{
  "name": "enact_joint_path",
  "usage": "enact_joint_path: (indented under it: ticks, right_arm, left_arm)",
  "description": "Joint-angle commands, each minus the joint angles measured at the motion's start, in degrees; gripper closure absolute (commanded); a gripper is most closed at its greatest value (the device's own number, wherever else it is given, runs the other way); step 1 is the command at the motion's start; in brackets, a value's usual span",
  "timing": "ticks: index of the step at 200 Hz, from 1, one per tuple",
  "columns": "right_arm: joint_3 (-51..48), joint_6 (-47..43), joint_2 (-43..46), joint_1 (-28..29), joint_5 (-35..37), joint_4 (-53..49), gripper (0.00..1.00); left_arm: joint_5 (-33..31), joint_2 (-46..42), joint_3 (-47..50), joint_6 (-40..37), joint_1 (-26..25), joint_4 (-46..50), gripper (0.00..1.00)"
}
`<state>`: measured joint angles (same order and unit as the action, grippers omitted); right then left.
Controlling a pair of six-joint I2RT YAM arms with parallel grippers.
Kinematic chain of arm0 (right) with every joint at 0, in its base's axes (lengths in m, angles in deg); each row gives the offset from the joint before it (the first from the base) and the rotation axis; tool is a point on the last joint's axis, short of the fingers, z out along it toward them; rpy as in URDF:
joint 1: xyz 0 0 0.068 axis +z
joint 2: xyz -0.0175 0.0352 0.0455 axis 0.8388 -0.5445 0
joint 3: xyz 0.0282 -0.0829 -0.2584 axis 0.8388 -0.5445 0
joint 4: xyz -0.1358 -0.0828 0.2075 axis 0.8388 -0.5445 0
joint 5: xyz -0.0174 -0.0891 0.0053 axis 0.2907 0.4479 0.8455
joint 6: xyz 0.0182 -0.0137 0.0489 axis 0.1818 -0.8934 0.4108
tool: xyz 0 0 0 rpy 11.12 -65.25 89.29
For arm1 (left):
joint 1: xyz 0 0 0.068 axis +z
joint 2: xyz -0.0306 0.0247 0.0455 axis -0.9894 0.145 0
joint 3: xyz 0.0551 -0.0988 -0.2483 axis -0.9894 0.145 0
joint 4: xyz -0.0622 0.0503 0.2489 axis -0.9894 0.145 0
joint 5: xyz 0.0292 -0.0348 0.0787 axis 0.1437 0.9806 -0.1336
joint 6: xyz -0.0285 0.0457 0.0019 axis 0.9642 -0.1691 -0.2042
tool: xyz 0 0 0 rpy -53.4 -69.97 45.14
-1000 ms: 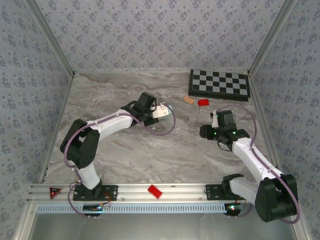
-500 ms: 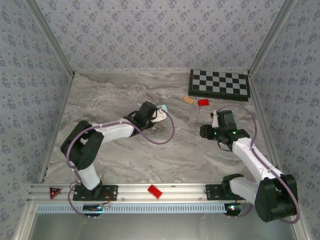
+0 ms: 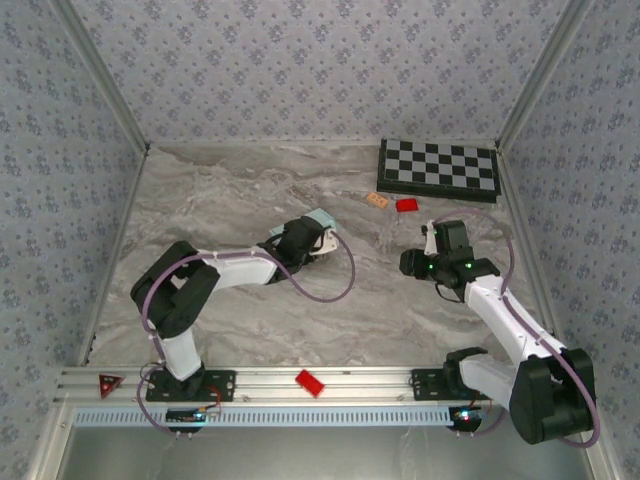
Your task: Fold the paper box
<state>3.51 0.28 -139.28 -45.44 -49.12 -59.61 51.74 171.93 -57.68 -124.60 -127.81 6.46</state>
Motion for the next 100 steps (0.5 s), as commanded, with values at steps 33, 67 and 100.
enact_joint_path:
  ticks: [33, 67, 100]
  right_arm:
    - [-0.7, 0.5, 0.3, -0.4, -0.1, 0.2, 0.53]
    - [-0.8, 0.6, 0.4, -0.5, 0.0, 0.2, 0.53]
    - [-0.8, 0.6, 0.4, -0.6, 0.0, 0.4, 0.53]
  left_arm:
    - [2.8, 0.3, -1.1, 2.8, -0.5, 1.2, 0.22]
    - [5.6, -0.5, -1.3, 5.1, -0.4, 2.6, 0.11]
    - [8.8, -2.5, -1.3, 6.8, -0.4, 3.9, 0.04]
